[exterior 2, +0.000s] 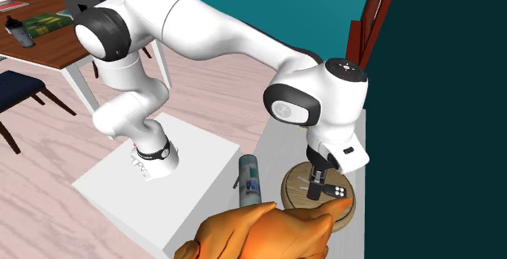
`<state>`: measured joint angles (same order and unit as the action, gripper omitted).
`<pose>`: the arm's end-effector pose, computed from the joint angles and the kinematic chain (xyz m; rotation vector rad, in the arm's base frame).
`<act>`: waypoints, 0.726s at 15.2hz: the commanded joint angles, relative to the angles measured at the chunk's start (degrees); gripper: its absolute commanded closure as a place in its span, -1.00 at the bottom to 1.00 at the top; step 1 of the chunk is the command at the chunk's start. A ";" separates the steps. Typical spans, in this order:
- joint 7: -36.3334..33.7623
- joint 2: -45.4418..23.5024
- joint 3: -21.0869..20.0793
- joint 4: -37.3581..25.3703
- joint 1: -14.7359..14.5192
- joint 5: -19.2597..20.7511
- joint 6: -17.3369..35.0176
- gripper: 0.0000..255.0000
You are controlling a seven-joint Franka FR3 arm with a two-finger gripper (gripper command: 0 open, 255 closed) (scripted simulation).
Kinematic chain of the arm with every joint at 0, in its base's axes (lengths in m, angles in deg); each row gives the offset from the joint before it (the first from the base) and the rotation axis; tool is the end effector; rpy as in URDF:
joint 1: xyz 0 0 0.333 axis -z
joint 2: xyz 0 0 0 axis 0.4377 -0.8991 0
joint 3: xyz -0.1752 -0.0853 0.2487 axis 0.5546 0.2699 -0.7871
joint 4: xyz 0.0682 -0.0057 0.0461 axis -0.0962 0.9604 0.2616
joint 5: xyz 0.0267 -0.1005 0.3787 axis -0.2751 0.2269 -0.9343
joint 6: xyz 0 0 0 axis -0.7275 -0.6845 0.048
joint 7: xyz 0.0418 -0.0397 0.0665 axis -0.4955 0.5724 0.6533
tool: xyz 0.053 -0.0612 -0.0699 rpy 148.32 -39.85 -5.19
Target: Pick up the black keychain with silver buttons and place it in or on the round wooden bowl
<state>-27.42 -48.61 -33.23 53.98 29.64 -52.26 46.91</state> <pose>0.6134 0.0409 0.4428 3.1211 0.1789 0.0684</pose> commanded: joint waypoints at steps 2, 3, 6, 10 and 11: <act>0.27 1.49 -0.05 -2.74 0.06 -0.31 -4.23 -1.00; 0.32 1.81 -0.06 -3.84 0.06 -0.38 -5.65 -1.00; 0.32 1.82 -0.06 -3.83 0.06 -0.38 -5.65 -1.00; 0.32 1.81 -0.06 -3.84 0.06 -0.38 -5.65 -1.00; 0.32 1.81 -0.06 -3.84 0.06 -0.38 -5.65 -1.00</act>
